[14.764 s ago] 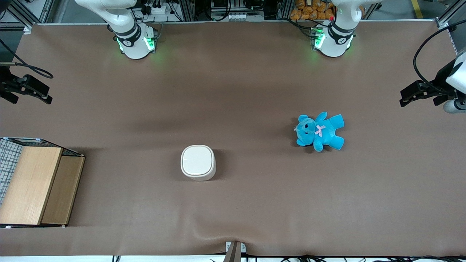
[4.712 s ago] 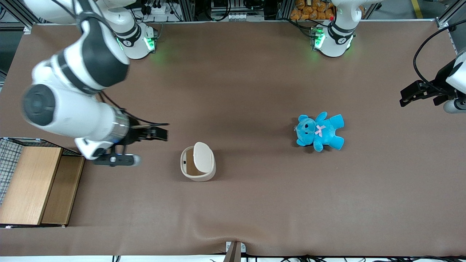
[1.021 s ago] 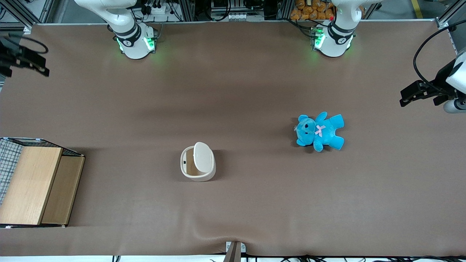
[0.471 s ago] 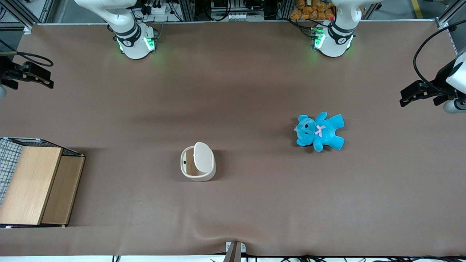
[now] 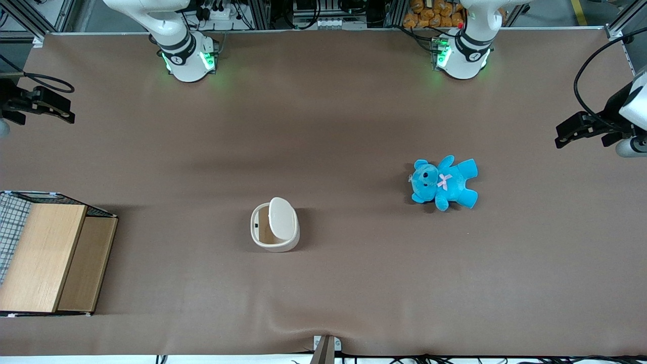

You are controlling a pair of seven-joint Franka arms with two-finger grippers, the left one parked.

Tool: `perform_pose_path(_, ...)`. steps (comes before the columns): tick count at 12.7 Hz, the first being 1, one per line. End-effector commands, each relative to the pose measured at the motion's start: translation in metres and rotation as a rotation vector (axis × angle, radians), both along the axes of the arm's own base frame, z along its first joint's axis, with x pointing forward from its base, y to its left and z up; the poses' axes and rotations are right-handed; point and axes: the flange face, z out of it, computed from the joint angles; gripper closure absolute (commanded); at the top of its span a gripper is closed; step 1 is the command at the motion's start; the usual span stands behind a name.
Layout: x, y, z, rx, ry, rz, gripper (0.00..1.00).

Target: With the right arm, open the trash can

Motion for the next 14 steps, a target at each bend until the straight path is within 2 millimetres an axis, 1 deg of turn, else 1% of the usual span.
perform_pose_path(1,0.000,-0.001,0.001,0.003,-0.006,0.012,0.00)
perform_pose_path(2,0.000,0.002,0.001,0.009,-0.006,0.016,0.00)
perform_pose_path(8,0.000,-0.005,0.000,0.020,-0.005,0.013,0.00)
perform_pose_path(11,0.003,-0.003,-0.003,0.024,-0.005,0.025,0.00)
perform_pose_path(12,0.005,0.000,-0.006,0.067,-0.005,0.026,0.00)
perform_pose_path(13,0.007,-0.006,-0.011,0.115,0.004,0.012,0.00)
perform_pose_path(14,0.007,-0.009,-0.011,0.119,0.002,0.005,0.00)
